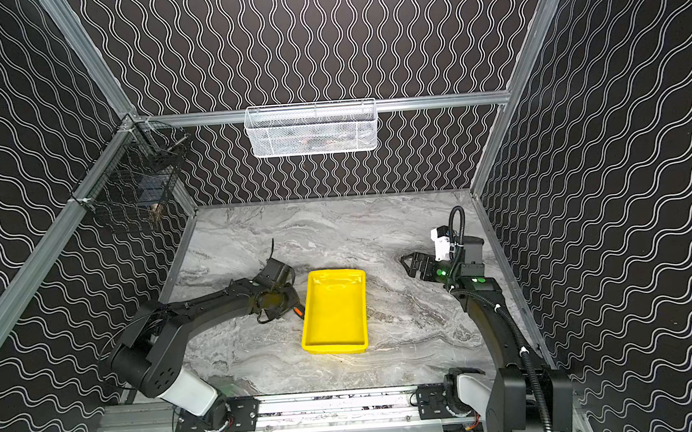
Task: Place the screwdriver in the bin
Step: 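Lift the screwdriver with the left gripper and rotate it toward the tray, then carry the screwdriver over the yellow tray with the left gripper and lower it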
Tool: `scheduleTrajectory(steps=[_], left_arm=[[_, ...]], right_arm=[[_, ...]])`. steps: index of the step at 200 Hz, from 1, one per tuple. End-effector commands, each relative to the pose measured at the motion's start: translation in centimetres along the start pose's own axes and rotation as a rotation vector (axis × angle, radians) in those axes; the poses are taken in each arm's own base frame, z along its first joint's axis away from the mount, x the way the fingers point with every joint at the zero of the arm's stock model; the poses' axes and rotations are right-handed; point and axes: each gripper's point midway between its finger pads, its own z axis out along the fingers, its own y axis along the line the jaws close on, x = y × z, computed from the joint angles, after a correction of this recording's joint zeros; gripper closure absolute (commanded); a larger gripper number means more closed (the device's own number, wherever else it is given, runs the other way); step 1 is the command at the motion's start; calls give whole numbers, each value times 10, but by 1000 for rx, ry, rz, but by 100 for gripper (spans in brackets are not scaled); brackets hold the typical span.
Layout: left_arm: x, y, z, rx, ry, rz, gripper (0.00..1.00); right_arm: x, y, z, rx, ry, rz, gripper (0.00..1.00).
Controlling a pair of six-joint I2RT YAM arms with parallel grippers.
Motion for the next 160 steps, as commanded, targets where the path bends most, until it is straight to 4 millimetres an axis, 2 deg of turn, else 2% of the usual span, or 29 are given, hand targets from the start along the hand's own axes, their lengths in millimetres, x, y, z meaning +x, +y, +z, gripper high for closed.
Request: scheduleTrajectory(steps=[1, 64, 106, 160], left_arm=[[13, 19, 6, -68, 48, 39, 63], [12, 24, -2, -92, 41, 101, 73], [9, 25, -8, -88, 26, 128, 84], [6, 27, -17, -102, 9, 169, 85]], right_arm=[[-5, 3, 0, -13, -17, -21, 1], [-5, 3, 1, -11, -5, -15, 1], [-5, 3, -1, -10, -5, -14, 1], [-7, 6, -7, -4, -18, -23, 1]])
